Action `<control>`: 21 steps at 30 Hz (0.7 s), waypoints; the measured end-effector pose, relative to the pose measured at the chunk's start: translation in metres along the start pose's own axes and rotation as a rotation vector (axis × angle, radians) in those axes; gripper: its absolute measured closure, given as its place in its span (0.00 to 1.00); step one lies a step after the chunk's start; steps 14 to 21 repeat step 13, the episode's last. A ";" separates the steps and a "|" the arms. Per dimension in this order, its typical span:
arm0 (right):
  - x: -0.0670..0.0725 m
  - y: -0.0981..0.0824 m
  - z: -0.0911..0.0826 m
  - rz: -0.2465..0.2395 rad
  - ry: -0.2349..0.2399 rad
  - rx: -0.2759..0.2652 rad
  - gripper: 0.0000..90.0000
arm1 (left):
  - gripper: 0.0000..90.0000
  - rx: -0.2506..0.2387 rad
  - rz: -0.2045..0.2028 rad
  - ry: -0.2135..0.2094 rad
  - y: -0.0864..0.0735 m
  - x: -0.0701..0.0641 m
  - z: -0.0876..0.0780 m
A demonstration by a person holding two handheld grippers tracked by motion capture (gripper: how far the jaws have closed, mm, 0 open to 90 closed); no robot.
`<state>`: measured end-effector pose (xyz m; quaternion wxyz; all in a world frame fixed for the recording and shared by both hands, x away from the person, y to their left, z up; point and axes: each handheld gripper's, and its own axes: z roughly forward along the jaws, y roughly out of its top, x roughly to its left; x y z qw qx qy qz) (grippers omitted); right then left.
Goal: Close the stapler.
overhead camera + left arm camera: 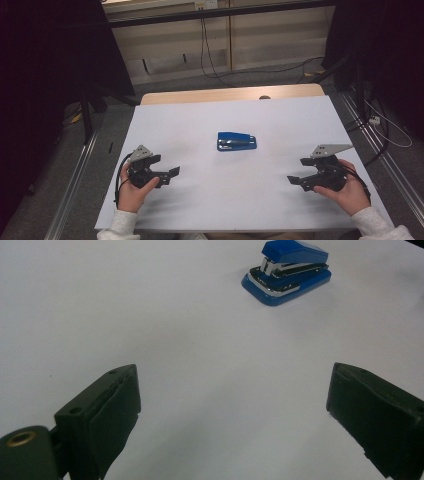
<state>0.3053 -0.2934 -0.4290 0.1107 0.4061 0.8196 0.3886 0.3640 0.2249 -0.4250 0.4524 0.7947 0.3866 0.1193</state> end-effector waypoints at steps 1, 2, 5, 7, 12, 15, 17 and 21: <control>0.000 0.000 0.000 0.000 0.001 -0.002 0.18 | 0.08 0.002 0.004 0.000 -0.001 0.000 -0.002; 0.000 0.000 -0.001 0.000 0.001 -0.001 0.18 | 0.08 0.003 0.004 -0.002 -0.002 0.000 -0.003; 0.001 -0.001 -0.002 -0.004 0.000 -0.001 0.18 | 0.08 0.007 0.004 0.003 -0.006 0.001 -0.007; 0.001 -0.001 -0.003 -0.006 -0.004 -0.004 0.18 | 0.08 0.011 0.002 0.000 -0.008 0.002 -0.009; 0.001 -0.002 -0.006 -0.003 -0.003 -0.012 0.18 | 0.08 0.007 0.006 0.004 -0.012 0.004 -0.012; 0.001 -0.002 -0.006 -0.004 -0.003 -0.011 0.18 | 0.08 0.009 0.002 0.009 -0.013 0.004 -0.013; 0.001 -0.002 -0.006 -0.004 -0.003 -0.011 0.18 | 0.08 0.009 0.002 0.009 -0.013 0.004 -0.013; 0.001 -0.002 -0.006 -0.004 -0.003 -0.011 0.18 | 0.08 0.009 0.002 0.009 -0.013 0.004 -0.013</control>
